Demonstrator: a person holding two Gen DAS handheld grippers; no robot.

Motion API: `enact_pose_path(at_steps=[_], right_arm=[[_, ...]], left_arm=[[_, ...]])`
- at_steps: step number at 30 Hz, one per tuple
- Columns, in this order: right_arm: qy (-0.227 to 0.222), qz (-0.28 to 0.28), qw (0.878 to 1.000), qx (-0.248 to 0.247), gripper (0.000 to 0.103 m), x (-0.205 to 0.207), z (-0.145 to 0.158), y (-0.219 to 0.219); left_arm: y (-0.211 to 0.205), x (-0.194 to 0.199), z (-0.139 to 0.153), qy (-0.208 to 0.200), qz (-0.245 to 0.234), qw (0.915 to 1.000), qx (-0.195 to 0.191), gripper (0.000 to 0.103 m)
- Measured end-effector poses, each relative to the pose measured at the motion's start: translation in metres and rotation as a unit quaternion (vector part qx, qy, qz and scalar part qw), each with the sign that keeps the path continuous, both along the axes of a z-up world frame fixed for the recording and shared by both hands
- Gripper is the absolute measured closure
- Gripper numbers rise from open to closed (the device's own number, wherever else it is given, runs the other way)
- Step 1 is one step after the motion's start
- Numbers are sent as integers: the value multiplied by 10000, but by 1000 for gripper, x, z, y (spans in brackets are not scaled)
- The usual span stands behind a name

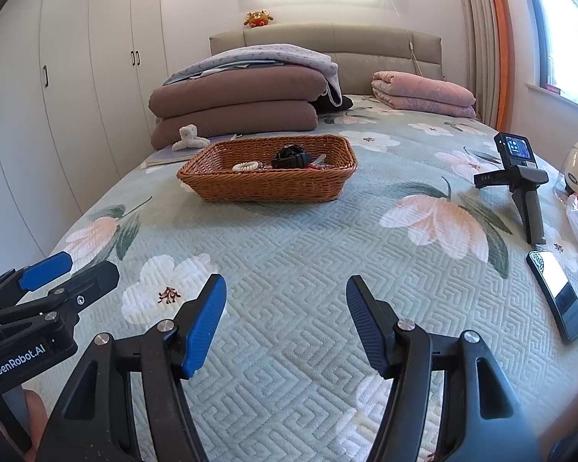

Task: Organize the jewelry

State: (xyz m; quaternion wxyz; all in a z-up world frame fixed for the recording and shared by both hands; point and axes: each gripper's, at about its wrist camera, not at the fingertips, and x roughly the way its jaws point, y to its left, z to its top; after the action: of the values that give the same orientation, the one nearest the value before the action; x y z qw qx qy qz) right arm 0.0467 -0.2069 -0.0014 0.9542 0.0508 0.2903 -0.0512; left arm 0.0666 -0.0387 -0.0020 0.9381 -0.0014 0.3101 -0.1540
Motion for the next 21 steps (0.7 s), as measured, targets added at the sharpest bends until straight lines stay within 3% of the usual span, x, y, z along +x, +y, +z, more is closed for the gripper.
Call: enact_pose_path(at_steps=[21], right_arm=[[140,50,9998,127,36,4,-10,1]], left_arm=[[3,1,3,-62,142,9998,96,24]])
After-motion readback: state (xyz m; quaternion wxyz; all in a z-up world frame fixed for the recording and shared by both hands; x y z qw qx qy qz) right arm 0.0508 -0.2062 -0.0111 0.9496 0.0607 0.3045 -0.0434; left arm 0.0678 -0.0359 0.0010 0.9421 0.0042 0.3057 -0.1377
